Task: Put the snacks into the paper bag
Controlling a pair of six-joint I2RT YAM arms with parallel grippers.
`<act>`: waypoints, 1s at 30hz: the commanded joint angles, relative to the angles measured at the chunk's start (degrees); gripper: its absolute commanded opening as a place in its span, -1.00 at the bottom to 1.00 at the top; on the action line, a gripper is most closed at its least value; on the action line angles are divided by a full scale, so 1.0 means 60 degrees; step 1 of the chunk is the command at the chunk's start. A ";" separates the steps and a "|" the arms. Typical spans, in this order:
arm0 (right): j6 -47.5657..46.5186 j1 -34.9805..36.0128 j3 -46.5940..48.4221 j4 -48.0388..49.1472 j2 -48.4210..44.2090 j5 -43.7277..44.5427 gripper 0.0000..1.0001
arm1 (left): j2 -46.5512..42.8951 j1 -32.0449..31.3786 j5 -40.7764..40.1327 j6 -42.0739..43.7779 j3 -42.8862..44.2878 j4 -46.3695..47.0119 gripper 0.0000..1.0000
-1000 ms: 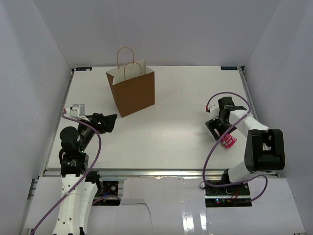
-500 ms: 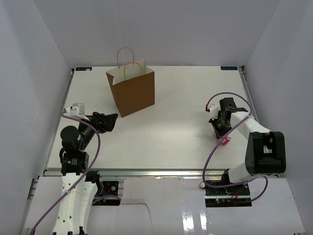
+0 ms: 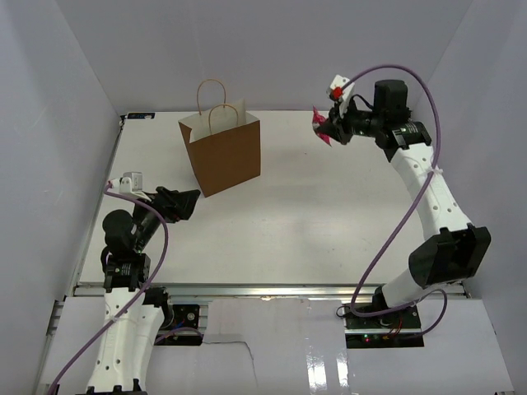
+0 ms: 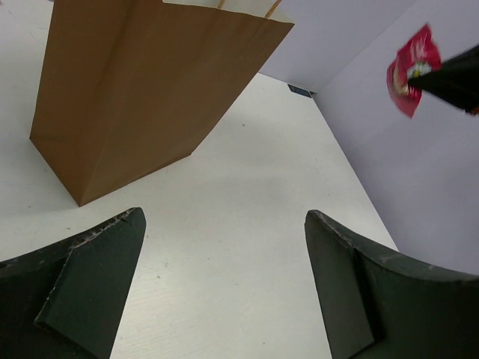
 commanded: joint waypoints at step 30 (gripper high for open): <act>0.9401 0.3479 0.4489 0.8844 0.5644 0.0595 -0.85 | -0.1560 -0.0011 -0.0037 -0.0891 0.0057 -0.1558 0.96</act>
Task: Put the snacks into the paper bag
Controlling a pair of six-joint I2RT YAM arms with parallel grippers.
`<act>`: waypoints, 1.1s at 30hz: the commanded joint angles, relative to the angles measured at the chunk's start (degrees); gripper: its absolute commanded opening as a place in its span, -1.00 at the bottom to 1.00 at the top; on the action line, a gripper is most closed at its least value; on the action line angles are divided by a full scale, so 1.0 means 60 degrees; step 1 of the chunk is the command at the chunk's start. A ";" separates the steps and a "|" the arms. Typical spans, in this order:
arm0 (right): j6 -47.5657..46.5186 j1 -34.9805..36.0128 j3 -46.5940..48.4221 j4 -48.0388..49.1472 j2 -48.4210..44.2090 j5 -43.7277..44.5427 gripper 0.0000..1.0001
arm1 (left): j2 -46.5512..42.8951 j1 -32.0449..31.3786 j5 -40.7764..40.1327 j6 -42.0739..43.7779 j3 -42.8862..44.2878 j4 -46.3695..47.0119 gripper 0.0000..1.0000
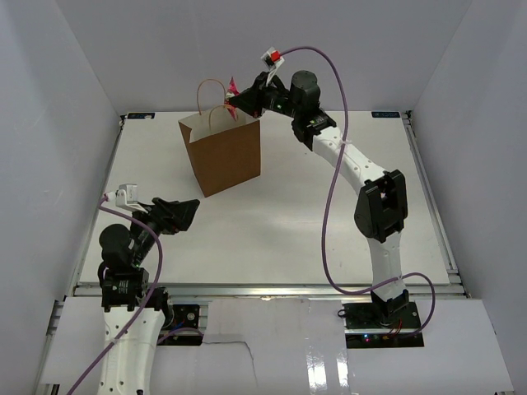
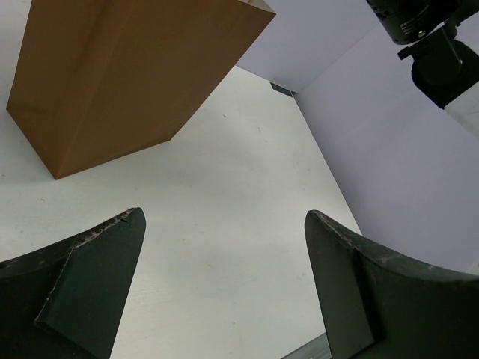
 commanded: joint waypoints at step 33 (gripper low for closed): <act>-0.4174 -0.3164 -0.4008 -0.4735 -0.4275 -0.0882 0.80 | 0.0362 0.0007 -0.0242 0.0301 0.0276 -0.0511 0.96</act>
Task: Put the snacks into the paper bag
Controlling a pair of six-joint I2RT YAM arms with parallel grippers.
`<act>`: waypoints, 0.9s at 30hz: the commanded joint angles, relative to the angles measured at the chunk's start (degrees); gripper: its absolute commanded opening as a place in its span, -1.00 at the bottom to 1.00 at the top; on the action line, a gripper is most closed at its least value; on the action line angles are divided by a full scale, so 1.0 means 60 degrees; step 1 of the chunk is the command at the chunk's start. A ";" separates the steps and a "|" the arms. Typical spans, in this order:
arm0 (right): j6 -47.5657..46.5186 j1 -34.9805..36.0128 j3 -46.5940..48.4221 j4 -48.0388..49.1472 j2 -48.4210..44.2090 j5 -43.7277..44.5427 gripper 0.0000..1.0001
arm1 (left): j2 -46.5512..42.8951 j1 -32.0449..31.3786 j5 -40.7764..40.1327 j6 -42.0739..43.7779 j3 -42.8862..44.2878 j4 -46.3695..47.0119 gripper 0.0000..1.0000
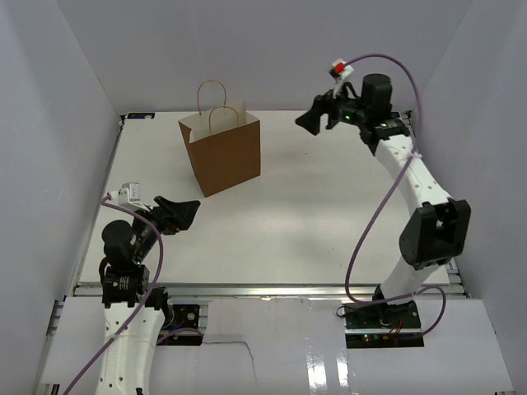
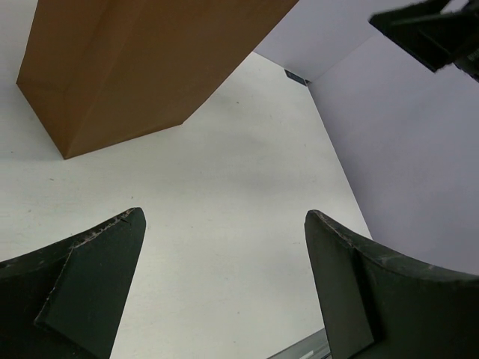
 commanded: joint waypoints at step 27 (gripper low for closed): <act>-0.2937 -0.2505 -0.6155 -0.3978 -0.6902 0.4107 0.80 | 0.1111 -0.0007 -0.0601 0.1034 0.0829 0.0001 0.96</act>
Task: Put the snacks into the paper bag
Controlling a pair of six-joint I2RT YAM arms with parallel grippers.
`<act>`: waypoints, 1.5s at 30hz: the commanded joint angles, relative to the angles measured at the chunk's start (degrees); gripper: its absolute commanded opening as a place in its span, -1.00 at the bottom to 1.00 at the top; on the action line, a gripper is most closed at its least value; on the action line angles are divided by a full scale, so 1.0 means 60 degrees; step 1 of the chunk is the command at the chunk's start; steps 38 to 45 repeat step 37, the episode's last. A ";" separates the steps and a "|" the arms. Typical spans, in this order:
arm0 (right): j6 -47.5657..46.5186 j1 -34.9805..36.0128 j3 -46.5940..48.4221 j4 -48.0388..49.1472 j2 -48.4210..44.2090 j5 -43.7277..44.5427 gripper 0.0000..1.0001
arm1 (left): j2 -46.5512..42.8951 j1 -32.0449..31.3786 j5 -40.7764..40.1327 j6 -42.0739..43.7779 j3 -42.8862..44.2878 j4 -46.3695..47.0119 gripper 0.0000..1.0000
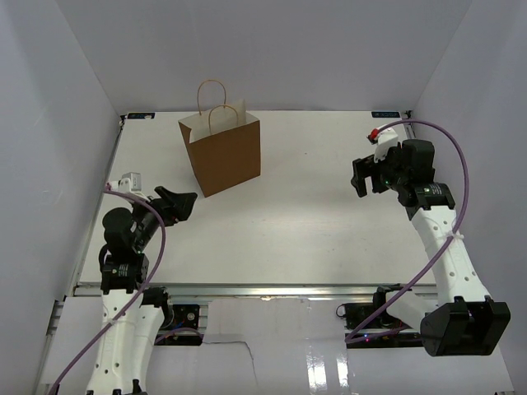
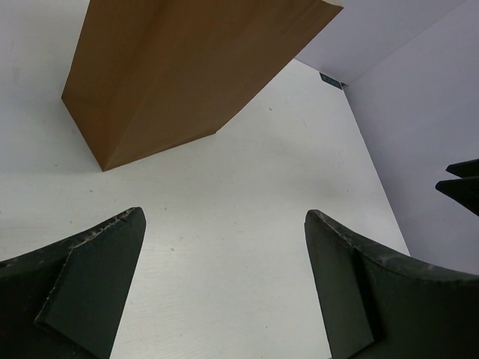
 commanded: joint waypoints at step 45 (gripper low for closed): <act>0.1316 -0.0057 0.0014 0.0574 -0.0936 0.1620 0.80 | -0.0921 -0.0011 0.0373 -0.0077 0.0286 -0.0761 0.96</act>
